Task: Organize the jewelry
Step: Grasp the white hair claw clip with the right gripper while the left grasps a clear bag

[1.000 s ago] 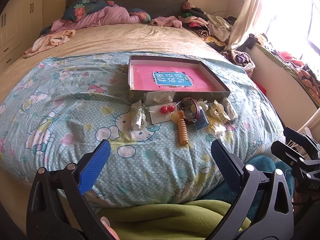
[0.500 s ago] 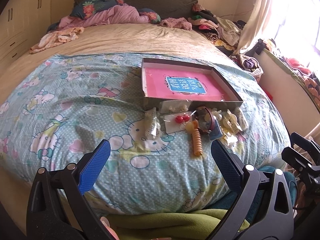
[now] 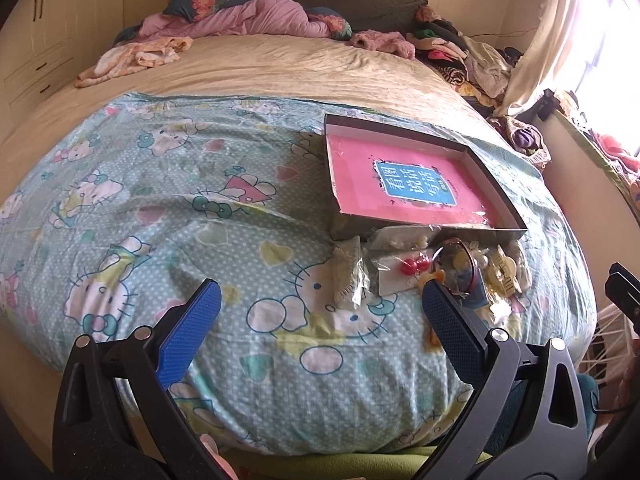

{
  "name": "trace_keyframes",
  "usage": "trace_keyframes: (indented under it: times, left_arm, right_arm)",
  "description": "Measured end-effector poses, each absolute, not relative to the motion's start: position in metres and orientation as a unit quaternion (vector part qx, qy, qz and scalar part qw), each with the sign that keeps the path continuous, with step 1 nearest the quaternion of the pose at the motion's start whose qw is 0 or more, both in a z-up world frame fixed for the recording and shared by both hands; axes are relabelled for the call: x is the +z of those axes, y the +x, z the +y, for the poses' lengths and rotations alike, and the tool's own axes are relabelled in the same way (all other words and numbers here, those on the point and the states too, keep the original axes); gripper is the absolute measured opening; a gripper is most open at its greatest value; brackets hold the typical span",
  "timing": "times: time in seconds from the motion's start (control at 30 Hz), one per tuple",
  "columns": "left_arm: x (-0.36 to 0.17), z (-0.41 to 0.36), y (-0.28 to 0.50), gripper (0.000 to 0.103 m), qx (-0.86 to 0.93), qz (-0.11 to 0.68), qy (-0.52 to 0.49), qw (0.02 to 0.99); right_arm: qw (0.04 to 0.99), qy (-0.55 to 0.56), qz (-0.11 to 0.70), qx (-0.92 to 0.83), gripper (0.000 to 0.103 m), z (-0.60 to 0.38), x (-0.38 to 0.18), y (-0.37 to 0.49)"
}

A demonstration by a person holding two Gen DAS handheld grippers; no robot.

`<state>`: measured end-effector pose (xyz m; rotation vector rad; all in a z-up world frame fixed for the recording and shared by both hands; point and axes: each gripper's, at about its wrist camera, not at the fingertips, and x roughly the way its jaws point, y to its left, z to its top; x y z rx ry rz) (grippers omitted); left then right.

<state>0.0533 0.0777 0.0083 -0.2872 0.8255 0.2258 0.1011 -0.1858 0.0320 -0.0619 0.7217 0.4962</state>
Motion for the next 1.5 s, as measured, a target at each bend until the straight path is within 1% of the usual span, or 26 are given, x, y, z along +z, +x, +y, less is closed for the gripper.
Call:
trace_keyframes:
  times: [0.33, 0.53, 0.7, 0.77, 0.83, 0.9, 0.93, 0.97, 1.0, 1.03, 1.07, 1.33, 1.37, 1.5]
  left_arm:
    - [-0.016, 0.087, 0.078, 0.094, 0.087, 0.425, -0.144, 0.890]
    - [-0.037, 0.086, 0.086, 0.094, 0.072, 0.438, -0.148, 0.884]
    - [-0.049, 0.086, 0.093, 0.094, 0.065, 0.445, -0.143, 0.882]
    - [-0.056, 0.088, 0.097, 0.094, 0.062, 0.450, -0.149, 0.878]
    - [-0.060, 0.088, 0.099, 0.093, 0.061, 0.451, -0.148, 0.878]
    - [-0.063, 0.088, 0.100, 0.093, 0.057, 0.452, -0.148, 0.878]
    - [-0.064, 0.088, 0.101, 0.090, 0.055, 0.453, -0.148, 0.877]
    - [-0.065, 0.088, 0.102, 0.085, 0.051, 0.454, -0.147, 0.878]
    - [-0.067, 0.087, 0.103, 0.083, 0.050, 0.455, -0.143, 0.878]
    - [-0.070, 0.087, 0.105, 0.079, 0.051, 0.457, -0.139, 0.877]
    - [-0.072, 0.087, 0.106, 0.072, 0.051, 0.458, -0.136, 0.877]
    - [-0.079, 0.086, 0.115, 0.047, 0.020, 0.458, -0.142, 0.877]
    - [-0.080, 0.085, 0.116, 0.045, 0.014, 0.459, -0.144, 0.877]
    - [-0.084, 0.085, 0.123, 0.045, 0.000, 0.462, -0.151, 0.874]
  right_arm:
    - [0.913, -0.013, 0.355, 0.202, 0.099, -0.208, 0.026, 0.142]
    - [0.910, -0.010, 0.373, 0.182, 0.099, -0.223, 0.007, 0.160]
    - [0.899, -0.019, 0.390, 0.196, 0.099, -0.217, -0.011, 0.165]
    - [0.893, -0.024, 0.397, 0.209, 0.095, -0.210, -0.018, 0.166]
    - [0.886, -0.034, 0.404, 0.225, 0.083, -0.202, -0.025, 0.169]
    - [0.878, -0.040, 0.415, 0.236, 0.076, -0.194, -0.033, 0.173]
    - [0.874, -0.040, 0.421, 0.239, 0.072, -0.192, -0.037, 0.176]
    - [0.870, -0.041, 0.428, 0.244, 0.071, -0.189, -0.042, 0.179]
    - [0.866, -0.042, 0.433, 0.247, 0.069, -0.186, -0.045, 0.181]
    - [0.863, -0.042, 0.437, 0.250, 0.067, -0.184, -0.049, 0.183]
    - [0.861, -0.043, 0.440, 0.253, 0.066, -0.182, -0.052, 0.185]
    - [0.850, -0.052, 0.455, 0.260, 0.064, -0.172, -0.067, 0.198]
    - [0.849, -0.055, 0.457, 0.261, 0.063, -0.171, -0.069, 0.198]
    - [0.841, -0.059, 0.466, 0.267, 0.055, -0.168, -0.075, 0.204]
